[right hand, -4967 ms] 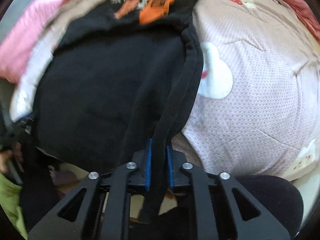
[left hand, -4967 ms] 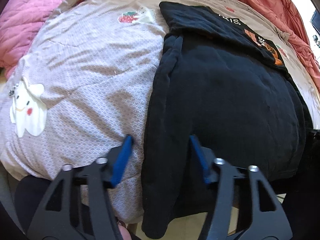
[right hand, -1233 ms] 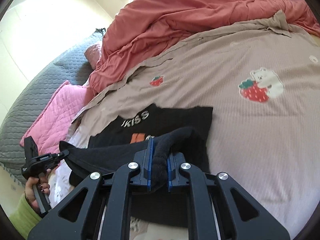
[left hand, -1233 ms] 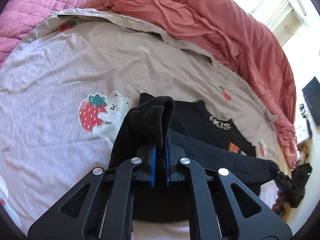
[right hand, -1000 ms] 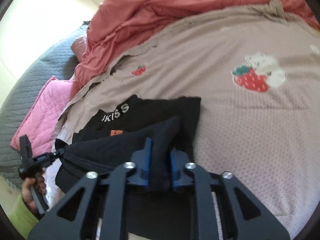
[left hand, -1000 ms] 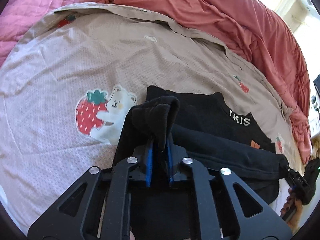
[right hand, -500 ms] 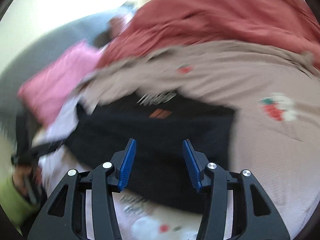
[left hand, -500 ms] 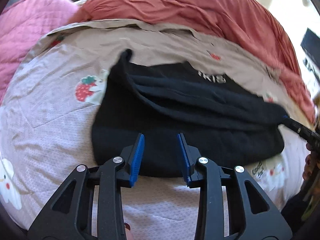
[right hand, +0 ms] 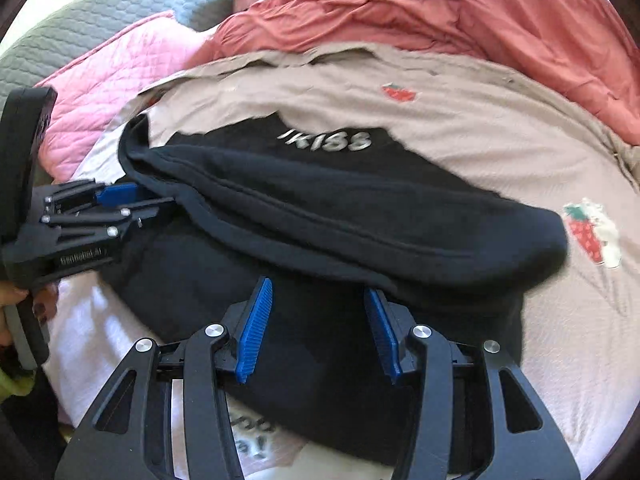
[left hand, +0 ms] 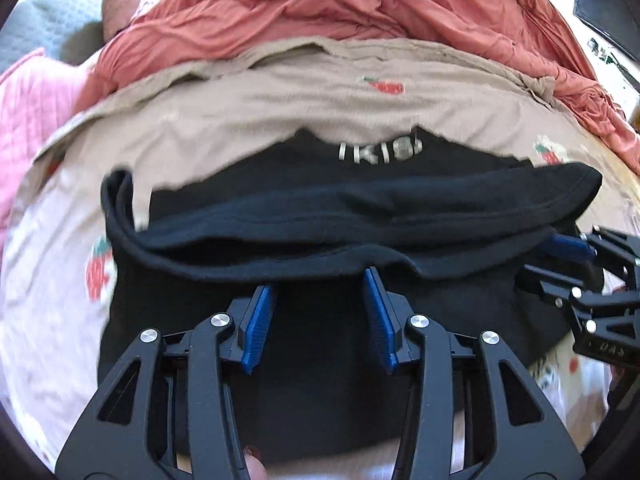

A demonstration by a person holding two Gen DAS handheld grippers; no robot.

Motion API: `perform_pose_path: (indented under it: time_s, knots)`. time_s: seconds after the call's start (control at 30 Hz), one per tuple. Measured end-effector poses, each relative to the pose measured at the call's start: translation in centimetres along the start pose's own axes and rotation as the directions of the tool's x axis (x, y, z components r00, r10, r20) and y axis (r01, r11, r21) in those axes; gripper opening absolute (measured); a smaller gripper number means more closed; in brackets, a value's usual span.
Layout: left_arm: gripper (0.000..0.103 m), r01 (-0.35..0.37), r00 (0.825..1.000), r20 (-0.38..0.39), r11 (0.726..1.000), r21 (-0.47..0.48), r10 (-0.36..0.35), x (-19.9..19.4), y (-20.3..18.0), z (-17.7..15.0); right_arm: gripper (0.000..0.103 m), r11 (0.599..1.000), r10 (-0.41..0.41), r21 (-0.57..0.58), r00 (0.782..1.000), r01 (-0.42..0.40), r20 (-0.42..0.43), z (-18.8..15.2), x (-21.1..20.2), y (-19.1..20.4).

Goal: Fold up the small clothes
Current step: 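Open both tools to release the folded hem onto the shirt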

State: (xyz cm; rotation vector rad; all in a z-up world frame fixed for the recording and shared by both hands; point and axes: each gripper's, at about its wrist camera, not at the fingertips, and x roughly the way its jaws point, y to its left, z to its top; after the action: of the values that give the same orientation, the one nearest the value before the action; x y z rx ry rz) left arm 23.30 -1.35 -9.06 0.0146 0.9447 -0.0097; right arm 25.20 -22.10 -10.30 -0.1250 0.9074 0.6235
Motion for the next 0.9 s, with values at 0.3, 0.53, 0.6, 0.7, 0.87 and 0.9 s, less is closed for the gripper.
perform_pose_path:
  time_s: [0.3,0.53,0.6,0.7,0.87,0.9]
  knots:
    - [0.039,-0.073,0.997,0.010,0.994,-0.080,0.074,2.5,2.1,5.7,0.062,0.987,-0.076,0.153,0.991,0.059,0.109,1.5,-1.1,-5.1]
    - [0.047,-0.022,0.996,0.081,0.984,-0.179,0.037,-0.8,4.7,3.8,0.085,0.968,-0.126,0.238,0.969,0.074,0.213,2.5,-2.8,-7.9]
    - [0.047,-0.022,0.995,0.086,0.978,-0.208,0.041,-1.5,5.5,2.6,0.087,0.964,-0.157,0.249,0.953,0.091,0.259,2.8,-3.8,-8.3]
    - [0.048,-0.045,0.993,0.091,0.969,-0.241,0.069,-2.4,7.1,0.8,0.088,0.954,-0.188,0.280,0.944,0.110,0.271,2.8,-4.6,-9.1]
    - [0.051,-0.086,0.993,0.054,0.941,-0.328,0.109,-2.5,10.9,-1.4,0.088,0.928,-0.240,0.326,0.958,0.179,0.158,2.3,-3.0,-10.4]
    - [0.051,-0.095,0.993,0.034,0.931,-0.353,0.114,-2.2,11.9,-1.6,0.088,0.925,-0.236,0.335,0.961,0.178,0.141,2.1,-2.7,-10.5]
